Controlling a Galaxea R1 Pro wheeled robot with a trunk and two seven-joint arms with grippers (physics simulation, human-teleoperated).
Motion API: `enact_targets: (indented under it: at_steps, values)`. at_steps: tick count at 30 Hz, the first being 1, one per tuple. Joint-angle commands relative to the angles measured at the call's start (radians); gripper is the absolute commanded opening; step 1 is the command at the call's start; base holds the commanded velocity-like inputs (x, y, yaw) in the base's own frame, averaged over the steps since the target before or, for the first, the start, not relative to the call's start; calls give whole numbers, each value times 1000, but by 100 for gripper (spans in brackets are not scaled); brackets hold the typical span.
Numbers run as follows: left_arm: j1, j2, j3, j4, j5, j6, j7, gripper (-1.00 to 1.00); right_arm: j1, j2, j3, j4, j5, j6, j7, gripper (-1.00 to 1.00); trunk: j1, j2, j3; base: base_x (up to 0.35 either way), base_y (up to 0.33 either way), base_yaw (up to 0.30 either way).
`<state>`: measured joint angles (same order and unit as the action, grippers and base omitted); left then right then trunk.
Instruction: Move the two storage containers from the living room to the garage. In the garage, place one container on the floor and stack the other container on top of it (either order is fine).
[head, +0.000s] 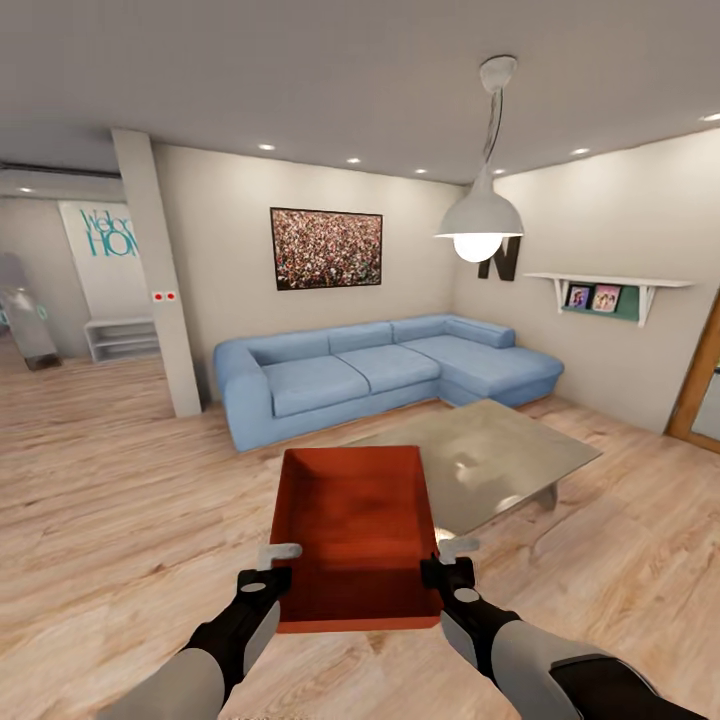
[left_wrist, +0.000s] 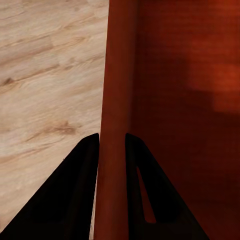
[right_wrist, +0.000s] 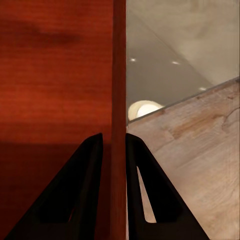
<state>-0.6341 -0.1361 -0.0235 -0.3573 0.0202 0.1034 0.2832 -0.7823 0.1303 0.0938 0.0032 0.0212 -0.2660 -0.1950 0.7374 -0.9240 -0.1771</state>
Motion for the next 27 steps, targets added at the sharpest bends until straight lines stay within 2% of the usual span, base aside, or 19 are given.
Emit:
enact_targets:
  at_steps: [1, 27]
  values:
    - [-1, -1, 27, -16, -27, -2, 10, -100, 0, 6, -25, 3, 3, 1, -3, -100, 0, -1, -1, 0, 0, 278]
    - [-1, -2, 28, -14, -28, -1, 11, -100, 0, 6, -25, 3, 3, 1, -3, -100, 0, -1, -1, 0, 0, 281]
